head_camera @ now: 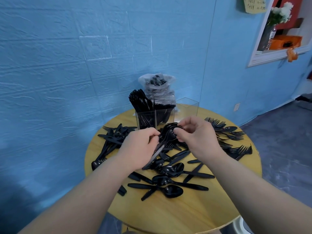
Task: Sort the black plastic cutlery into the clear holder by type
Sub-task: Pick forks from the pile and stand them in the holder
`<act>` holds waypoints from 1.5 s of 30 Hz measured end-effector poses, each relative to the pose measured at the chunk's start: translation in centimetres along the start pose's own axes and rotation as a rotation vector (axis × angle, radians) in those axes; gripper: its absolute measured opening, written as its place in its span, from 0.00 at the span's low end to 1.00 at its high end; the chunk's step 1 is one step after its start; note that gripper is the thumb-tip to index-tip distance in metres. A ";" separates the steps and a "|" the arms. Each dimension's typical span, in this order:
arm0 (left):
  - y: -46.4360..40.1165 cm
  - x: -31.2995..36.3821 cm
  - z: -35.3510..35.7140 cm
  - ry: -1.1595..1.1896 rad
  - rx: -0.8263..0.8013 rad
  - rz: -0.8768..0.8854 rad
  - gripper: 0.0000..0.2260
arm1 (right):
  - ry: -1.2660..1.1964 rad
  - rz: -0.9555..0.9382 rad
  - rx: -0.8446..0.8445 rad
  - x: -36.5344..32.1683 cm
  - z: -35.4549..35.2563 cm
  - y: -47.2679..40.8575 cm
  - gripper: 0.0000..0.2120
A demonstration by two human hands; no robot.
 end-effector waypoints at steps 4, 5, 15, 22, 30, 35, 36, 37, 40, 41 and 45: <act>0.3 0.2 1.1 0.213 -0.132 0.050 0.13 | -0.020 0.006 0.088 0.5 0.0 0.0 0.07; 0.4 0.2 1.2 0.259 -0.155 0.053 0.13 | -0.038 0.012 0.101 0.6 0.0 0.0 0.07; 0.2 0.5 0.5 0.018 -0.203 0.093 0.15 | -0.191 0.037 0.066 0.9 -0.1 0.0 0.09; -2.1 1.1 -0.3 -0.089 -0.051 0.168 0.16 | -0.488 0.040 0.069 1.0 -0.2 -1.2 0.11; -7.2 -0.6 -1.5 -0.178 0.166 0.110 0.22 | 0.076 -0.313 0.415 -2.5 -6.5 -7.7 0.08; -9.3 -1.7 0.6 -0.317 0.077 0.108 0.24 | 0.524 -0.504 0.281 -1.0 -3.7 -12.7 0.09; -9.5 -1.9 0.9 -0.339 0.072 0.110 0.25 | 0.598 -0.493 0.209 -0.4 -2.8 -13.4 0.09; -9.7 -2.0 1.3 -0.353 0.074 0.116 0.25 | 0.651 -0.455 0.119 0.2 -1.9 -14.1 0.10; -10.2 -2.3 1.8 -0.368 0.091 0.143 0.26 | 0.780 -0.344 -0.163 2.0 0.2 -15.1 0.18; -10.3 -2.3 1.9 -0.367 0.094 0.146 0.26 | 0.823 -0.316 -0.224 2.4 0.6 -15.2 0.24; -10.1 -2.4 2.1 -0.352 0.119 0.169 0.26 | 0.890 -0.230 -0.247 3.2 0.4 -14.8 0.34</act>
Point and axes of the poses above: each hand's wrist, its own y-axis away from the middle knuckle, its own z-axis out of the palm, x = y × z, the point moved 4 cm from there along -y, towards the middle knuckle, and after that the axes turned 12 degrees about -x, right-handed, at the moved point
